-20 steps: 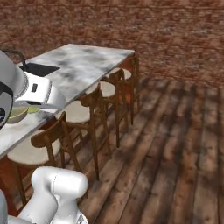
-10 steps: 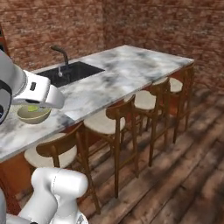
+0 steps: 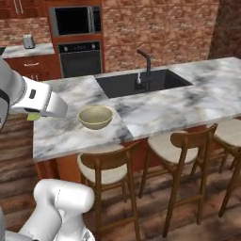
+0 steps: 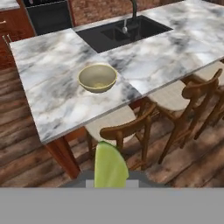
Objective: There is a bowl on the dining counter. Grab a lemon wedge from the fridge and place it in the bowl. Then get the liquor bottle and glass cup from the cabinet and place them next to the bowl.
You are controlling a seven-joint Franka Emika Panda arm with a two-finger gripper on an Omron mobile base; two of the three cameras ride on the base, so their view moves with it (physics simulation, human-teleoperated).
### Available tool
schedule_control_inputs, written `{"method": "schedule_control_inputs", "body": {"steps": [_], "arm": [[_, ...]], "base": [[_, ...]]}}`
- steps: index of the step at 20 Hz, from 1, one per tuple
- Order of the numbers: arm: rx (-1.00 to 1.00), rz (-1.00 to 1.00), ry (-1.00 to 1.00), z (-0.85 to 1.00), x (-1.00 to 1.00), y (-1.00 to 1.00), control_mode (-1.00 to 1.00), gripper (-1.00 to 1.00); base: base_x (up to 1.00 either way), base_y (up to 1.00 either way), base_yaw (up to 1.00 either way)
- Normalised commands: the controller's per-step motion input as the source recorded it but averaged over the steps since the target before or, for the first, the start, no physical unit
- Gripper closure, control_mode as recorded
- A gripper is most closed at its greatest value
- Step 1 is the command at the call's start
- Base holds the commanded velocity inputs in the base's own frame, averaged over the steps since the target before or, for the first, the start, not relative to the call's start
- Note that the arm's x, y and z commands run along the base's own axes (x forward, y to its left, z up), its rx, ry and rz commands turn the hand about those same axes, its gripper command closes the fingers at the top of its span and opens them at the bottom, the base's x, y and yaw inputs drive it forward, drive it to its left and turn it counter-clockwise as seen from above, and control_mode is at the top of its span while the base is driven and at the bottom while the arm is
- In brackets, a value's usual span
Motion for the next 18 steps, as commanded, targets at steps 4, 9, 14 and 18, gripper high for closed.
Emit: {"method": "schedule_control_inputs", "body": {"steps": [4, 9, 14, 18], "arm": [[0.00, 0.00, 0.00, 0.00, 0.00, 0.00, 1.00, 1.00], [0.00, 0.00, 0.00, 0.00, 0.00, 0.00, 1.00, 1.00], [0.00, 0.00, 0.00, 0.00, 0.00, 0.00, 1.00, 1.00], [0.00, 0.00, 0.00, 0.00, 0.00, 0.00, 1.00, 1.00]], "base": [[0.30, -0.38, 0.68], [0.26, -0.66, 0.57], [0.00, -0.84, 0.42], [0.00, -0.74, 0.23]]}}
